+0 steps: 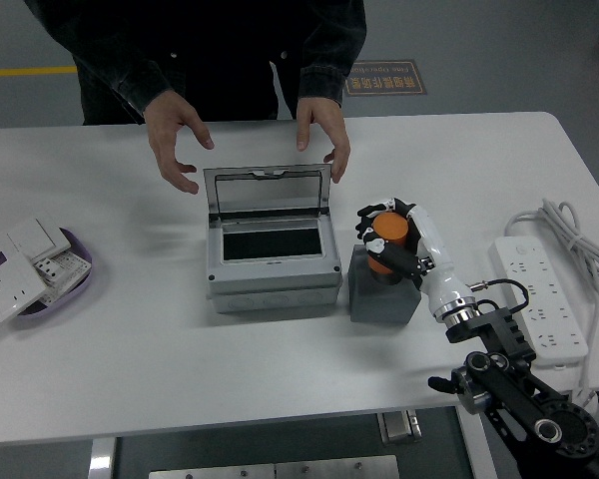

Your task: Pick up the cylinder from the cube,place it in the box,flap close box

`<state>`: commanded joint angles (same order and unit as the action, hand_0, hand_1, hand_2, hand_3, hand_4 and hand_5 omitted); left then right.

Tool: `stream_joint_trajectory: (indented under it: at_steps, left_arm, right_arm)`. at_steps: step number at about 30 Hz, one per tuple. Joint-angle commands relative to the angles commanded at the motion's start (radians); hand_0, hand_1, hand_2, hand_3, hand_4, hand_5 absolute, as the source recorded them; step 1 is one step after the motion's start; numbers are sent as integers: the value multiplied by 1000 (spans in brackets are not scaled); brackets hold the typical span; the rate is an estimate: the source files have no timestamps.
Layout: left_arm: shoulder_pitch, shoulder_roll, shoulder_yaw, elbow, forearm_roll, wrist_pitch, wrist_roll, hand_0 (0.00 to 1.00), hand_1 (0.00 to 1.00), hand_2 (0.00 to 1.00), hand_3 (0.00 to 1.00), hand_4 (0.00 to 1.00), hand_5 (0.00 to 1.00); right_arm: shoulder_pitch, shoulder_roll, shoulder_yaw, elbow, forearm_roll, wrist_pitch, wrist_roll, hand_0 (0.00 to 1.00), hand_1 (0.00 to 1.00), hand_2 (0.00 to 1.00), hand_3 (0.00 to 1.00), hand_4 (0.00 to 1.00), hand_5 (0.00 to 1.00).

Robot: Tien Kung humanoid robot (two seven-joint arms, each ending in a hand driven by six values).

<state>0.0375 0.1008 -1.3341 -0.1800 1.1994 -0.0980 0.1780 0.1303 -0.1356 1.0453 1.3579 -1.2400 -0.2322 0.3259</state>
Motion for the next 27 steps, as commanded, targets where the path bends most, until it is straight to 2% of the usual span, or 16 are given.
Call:
stream_joint_trajectory:
  at_steps: [5, 11, 12, 17, 18, 23, 27]
  left_arm:
    - [5, -2, -15, 0, 14, 1, 9, 637, 662, 574, 634, 716, 300]
    - [4, -3, -16, 0, 19, 1, 14, 636, 661, 575, 635, 716, 302]
    - [4, -2, -17, 0, 20, 1, 14, 636, 662, 576, 635, 717, 304]
    - [3, 0, -22, 0, 26, 2, 17, 636, 662, 576, 635, 717, 304]
    - [3, 1, -23, 0, 27, 2, 18, 636, 662, 577, 636, 722, 317]
    - [2, 1, -28, 0, 33, 2, 21, 636, 662, 577, 636, 722, 317]
    - [0, 2, -28, 0, 33, 2, 21, 636, 662, 577, 636, 723, 321]
  right_arm:
    - [64, 12, -79, 56, -93, -37, -59, 483, 342, 394, 415, 131, 2]
    - [165, 51, -169, 52, -259, -56, -171, 467, 336, 393, 412, 121, 2]
    - [185, 55, -181, 44, -301, -49, -197, 260, 320, 390, 403, 79, 2]
    - [276, 65, -234, -5, -493, 15, -320, 260, 320, 390, 403, 79, 2]
    - [290, 67, -244, -12, -529, 26, -341, 168, 291, 387, 396, 33, 2]
    - [350, 89, -294, -46, -716, 76, -448, 168, 291, 387, 396, 33, 2]
    - [384, 105, -322, -63, -839, 105, -504, 152, 287, 384, 394, 22, 2]
